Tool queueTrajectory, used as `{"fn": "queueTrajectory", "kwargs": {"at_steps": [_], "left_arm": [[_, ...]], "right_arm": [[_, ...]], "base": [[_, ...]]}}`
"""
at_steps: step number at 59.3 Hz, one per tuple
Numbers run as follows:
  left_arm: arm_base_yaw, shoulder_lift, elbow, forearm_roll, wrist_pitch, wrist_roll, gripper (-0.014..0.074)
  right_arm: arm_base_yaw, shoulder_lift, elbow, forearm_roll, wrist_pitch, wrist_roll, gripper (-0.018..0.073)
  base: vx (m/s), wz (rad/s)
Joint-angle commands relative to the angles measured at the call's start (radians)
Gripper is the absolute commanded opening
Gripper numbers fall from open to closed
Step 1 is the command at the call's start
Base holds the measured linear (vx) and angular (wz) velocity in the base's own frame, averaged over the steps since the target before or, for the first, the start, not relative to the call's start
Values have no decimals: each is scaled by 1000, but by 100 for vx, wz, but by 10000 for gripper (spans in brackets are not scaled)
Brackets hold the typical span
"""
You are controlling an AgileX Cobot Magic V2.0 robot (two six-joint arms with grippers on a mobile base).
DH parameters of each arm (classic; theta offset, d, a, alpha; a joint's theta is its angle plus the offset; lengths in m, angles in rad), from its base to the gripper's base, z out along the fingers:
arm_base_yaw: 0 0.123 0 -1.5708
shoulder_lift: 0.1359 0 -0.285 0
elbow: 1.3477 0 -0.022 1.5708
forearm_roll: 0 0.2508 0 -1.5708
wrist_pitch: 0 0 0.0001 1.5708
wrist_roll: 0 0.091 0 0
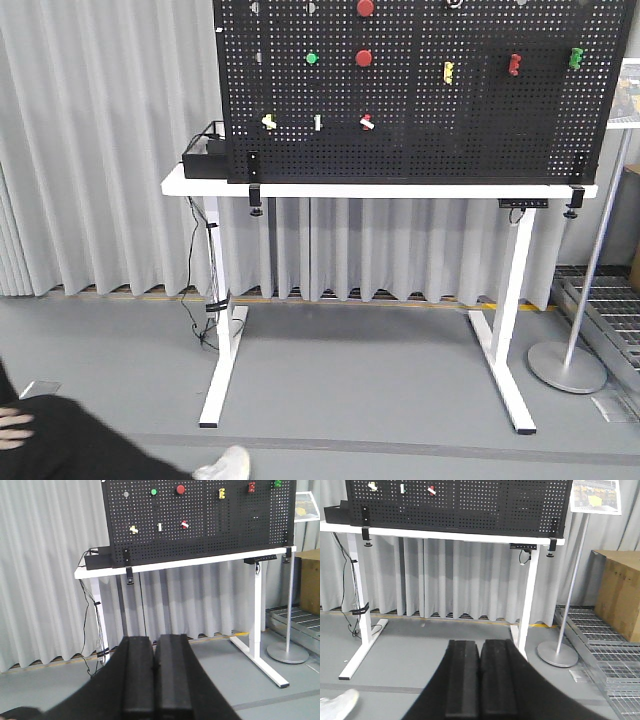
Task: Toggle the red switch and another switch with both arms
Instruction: 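Drive the base forward toward the black pegboard on the table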
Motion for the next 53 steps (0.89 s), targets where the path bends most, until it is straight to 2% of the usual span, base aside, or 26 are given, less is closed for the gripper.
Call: {"fn": "queueTrajectory", "kwargs": {"at_steps": [1,53], "left_arm": [[1,-19,18,-3,-77,-12,3],[1,-19,18,-3,-77,-12,3]], "right_arm": [[-7,-10,5,-2,-88,-7,-6],[-7,-10,5,-2,-86,-7,-6]], "base": [[0,0],[4,0]]}}
